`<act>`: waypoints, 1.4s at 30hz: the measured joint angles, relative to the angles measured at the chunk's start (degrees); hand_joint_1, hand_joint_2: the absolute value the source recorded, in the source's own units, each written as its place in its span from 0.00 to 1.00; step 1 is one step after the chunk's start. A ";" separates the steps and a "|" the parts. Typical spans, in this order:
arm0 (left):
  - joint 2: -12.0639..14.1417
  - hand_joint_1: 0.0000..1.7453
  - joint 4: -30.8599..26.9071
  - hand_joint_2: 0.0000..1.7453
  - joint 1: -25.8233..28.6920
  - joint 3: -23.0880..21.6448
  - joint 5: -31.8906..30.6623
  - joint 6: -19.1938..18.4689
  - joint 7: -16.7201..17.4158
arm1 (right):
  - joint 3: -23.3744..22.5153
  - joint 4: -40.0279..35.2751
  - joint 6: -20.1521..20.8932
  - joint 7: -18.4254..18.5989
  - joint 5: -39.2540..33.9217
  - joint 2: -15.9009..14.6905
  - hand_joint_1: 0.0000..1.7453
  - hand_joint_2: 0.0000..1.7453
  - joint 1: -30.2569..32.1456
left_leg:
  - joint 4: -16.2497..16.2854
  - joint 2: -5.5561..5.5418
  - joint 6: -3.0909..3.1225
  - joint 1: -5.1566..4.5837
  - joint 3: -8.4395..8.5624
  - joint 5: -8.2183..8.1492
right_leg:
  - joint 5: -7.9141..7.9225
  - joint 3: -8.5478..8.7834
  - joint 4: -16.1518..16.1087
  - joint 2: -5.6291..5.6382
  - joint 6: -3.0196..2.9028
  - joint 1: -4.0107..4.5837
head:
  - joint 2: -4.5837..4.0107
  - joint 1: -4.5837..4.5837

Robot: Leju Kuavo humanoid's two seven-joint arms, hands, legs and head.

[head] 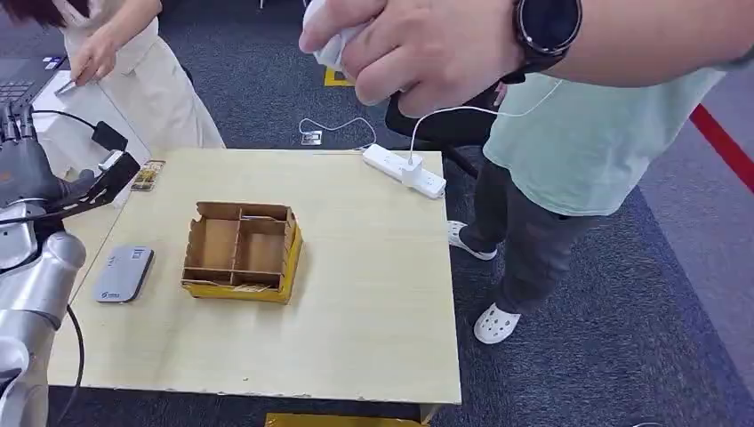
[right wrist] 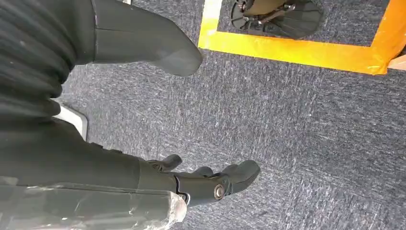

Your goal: Pass the card to the sensor for recognition and then transmit it.

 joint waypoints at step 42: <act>31.59 0.00 -49.23 1.00 36.31 -0.90 38.23 -46.58 -18.43 | -2.89 0.02 0.61 -1.55 1.49 -0.94 0.00 1.00 0.09 | -0.03 0.19 -0.11 0.06 -0.08 -0.11 | -0.05 -0.13 0.00 0.19 0.00 0.05 | 0.00 0.00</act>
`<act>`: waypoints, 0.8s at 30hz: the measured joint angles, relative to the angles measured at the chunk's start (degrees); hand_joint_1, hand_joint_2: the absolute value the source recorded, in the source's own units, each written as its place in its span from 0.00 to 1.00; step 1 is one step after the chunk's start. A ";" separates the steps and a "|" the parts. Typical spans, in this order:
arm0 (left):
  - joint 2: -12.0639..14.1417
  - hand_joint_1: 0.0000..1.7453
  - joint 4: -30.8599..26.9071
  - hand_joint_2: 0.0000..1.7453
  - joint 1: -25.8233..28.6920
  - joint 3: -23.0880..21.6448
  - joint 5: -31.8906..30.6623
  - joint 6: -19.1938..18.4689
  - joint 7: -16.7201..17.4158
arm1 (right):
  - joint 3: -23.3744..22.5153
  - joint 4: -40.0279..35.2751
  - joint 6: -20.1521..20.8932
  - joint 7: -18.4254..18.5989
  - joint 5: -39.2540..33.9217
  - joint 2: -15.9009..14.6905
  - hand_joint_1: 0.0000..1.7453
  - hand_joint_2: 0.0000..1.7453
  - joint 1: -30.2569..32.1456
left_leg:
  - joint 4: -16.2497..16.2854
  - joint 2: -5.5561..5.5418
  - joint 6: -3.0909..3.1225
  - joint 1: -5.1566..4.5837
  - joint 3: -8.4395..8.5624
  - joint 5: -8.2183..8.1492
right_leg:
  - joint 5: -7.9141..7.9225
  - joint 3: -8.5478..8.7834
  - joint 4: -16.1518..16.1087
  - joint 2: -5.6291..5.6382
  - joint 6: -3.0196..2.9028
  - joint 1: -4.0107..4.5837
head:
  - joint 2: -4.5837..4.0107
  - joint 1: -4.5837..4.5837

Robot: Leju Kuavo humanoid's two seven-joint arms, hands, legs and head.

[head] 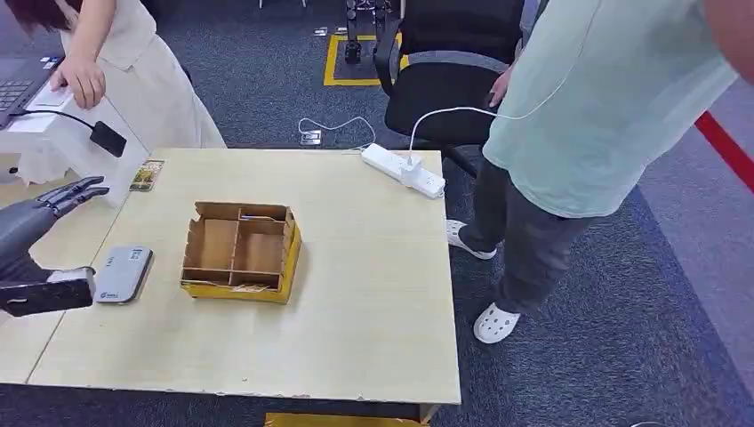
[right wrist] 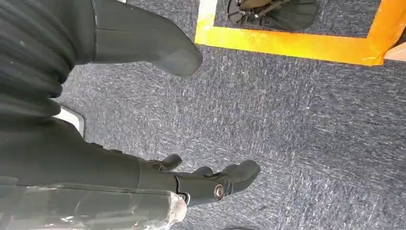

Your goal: Pass the card to the sensor for recognition and then transmit it.

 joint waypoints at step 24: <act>-16.43 0.00 -7.40 1.00 -2.69 -27.59 -39.23 23.30 17.20 | -3.02 0.04 -1.05 0.02 -0.76 0.57 0.00 1.00 0.37 | 0.02 -0.16 0.06 -0.21 0.03 0.00 | 0.00 0.04 -0.04 -0.18 0.03 -0.20 | 0.00 0.02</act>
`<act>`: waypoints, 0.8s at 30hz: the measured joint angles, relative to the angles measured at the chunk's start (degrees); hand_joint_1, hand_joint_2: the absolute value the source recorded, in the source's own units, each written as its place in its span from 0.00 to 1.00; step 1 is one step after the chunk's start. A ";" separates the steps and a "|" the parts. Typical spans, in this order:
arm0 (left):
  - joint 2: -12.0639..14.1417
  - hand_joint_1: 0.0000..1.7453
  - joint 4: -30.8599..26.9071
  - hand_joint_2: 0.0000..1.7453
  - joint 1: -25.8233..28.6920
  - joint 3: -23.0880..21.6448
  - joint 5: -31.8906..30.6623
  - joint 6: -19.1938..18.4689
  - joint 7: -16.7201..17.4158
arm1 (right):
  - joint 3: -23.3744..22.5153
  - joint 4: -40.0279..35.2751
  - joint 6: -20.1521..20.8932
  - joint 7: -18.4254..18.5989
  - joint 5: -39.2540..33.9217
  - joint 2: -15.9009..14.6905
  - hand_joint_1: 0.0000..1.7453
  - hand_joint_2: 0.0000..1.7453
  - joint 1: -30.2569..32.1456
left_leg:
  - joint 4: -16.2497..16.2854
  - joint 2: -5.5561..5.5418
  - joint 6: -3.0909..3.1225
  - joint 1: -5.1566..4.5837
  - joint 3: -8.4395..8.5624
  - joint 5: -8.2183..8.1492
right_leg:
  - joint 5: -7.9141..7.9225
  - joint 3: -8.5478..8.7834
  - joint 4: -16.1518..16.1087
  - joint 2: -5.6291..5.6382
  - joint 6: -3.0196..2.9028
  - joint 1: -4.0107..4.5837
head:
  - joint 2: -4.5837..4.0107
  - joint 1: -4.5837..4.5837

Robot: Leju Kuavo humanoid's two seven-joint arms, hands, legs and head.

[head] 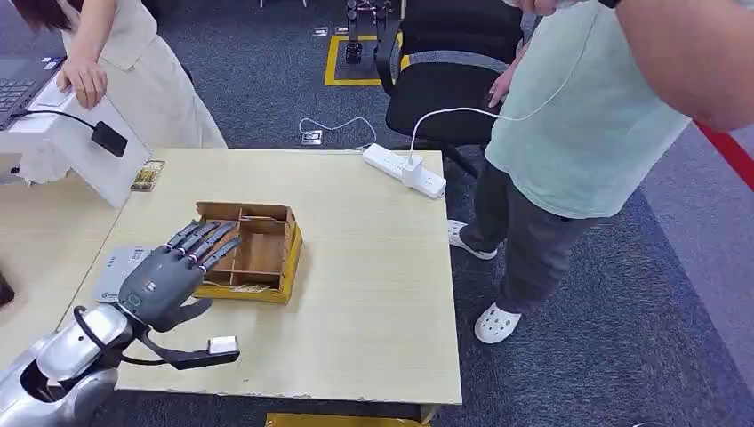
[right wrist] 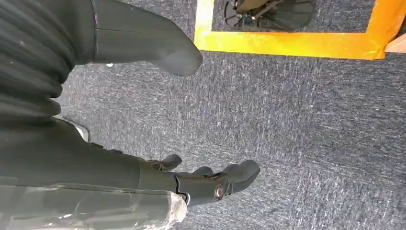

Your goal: Pass the card to the sensor for recognition and then transmit it.

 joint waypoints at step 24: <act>-11.82 0.00 13.33 1.00 -0.30 -1.26 -13.14 1.53 13.28 | -1.46 0.02 -0.70 0.13 0.68 0.07 0.00 1.00 0.50 | -0.01 0.00 0.00 0.01 0.00 0.00 | 0.00 0.00 0.02 0.00 0.00 0.01 | 0.00 -0.02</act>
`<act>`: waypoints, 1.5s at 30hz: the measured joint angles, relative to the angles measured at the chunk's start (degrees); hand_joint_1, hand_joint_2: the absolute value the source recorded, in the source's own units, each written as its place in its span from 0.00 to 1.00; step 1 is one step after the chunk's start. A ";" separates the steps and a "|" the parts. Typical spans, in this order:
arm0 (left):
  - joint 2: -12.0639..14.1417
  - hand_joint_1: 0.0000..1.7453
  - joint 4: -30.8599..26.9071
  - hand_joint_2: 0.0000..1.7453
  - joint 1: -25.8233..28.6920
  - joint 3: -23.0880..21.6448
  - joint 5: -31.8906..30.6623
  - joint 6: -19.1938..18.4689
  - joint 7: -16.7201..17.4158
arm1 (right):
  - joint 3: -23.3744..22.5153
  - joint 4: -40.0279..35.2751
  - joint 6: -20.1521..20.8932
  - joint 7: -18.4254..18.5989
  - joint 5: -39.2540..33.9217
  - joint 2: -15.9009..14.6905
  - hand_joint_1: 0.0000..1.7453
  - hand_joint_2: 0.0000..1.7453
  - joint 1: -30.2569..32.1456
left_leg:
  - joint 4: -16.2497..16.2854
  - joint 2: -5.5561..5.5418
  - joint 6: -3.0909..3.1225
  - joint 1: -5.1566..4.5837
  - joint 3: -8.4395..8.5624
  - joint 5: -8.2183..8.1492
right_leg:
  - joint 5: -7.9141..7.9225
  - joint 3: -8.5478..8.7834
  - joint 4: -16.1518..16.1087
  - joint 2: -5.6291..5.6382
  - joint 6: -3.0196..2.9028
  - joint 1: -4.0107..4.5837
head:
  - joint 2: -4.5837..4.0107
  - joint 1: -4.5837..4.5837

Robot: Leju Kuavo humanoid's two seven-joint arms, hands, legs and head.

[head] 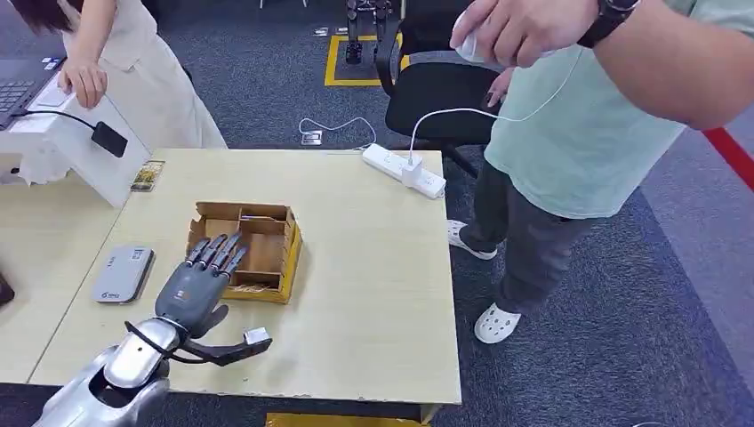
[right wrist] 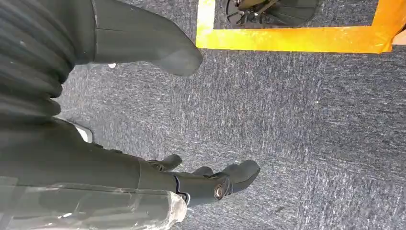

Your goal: Pass the card to the sensor for recognition and then transmit it.

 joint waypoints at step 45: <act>-2.03 0.00 3.71 1.00 2.32 10.38 6.23 -0.26 -5.00 | -1.27 0.53 -0.22 -0.50 0.28 0.00 0.00 1.00 0.93 | -0.01 -0.01 0.00 0.00 -0.01 0.00 | -0.01 0.00 0.01 -0.01 0.00 0.00 | 0.00 0.00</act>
